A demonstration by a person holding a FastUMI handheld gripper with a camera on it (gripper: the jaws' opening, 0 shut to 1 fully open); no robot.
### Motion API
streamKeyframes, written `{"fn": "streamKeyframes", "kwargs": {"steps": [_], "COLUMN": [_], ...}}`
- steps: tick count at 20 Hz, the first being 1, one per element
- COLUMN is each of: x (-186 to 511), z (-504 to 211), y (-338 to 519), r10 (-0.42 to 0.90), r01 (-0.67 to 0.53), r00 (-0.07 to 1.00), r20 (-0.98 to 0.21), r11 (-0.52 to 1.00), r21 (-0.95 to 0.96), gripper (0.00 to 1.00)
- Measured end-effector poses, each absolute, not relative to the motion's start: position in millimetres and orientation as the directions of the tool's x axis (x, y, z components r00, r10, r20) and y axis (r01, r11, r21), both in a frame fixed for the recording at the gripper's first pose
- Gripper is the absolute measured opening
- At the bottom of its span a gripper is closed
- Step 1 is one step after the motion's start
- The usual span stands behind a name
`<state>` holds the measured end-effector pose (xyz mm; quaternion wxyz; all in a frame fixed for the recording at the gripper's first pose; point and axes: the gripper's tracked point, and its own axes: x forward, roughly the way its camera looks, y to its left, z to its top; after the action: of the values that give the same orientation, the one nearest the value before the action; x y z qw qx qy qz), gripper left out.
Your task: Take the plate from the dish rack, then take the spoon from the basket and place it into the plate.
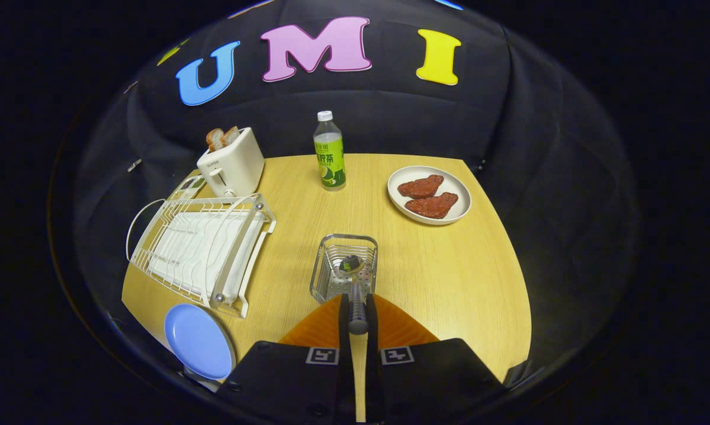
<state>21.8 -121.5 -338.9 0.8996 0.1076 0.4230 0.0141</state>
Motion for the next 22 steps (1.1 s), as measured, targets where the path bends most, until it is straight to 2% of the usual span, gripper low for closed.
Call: {"fn": "streamKeyframes", "kwargs": {"steps": [5, 8, 15, 22], "x": [6.6, -10.2, -50.4, -87.3], "z": [-285.6, -246.4, -176.3, -167.5], "y": [-127.4, -109.1, -4.1, 88.1], "r10": [0.09, 0.118, 0.346, 0.52], "r01": [0.073, 0.032, -0.134, -0.295], "r00": [0.706, 0.743, 0.754, 0.663], "r20": [-0.703, -0.659, -0.558, -0.538], "r11": [0.977, 0.977, 0.914, 0.842], "r21": [0.198, 0.211, 0.384, 0.451], "gripper": [0.11, 0.11, 0.11, 0.11]}}
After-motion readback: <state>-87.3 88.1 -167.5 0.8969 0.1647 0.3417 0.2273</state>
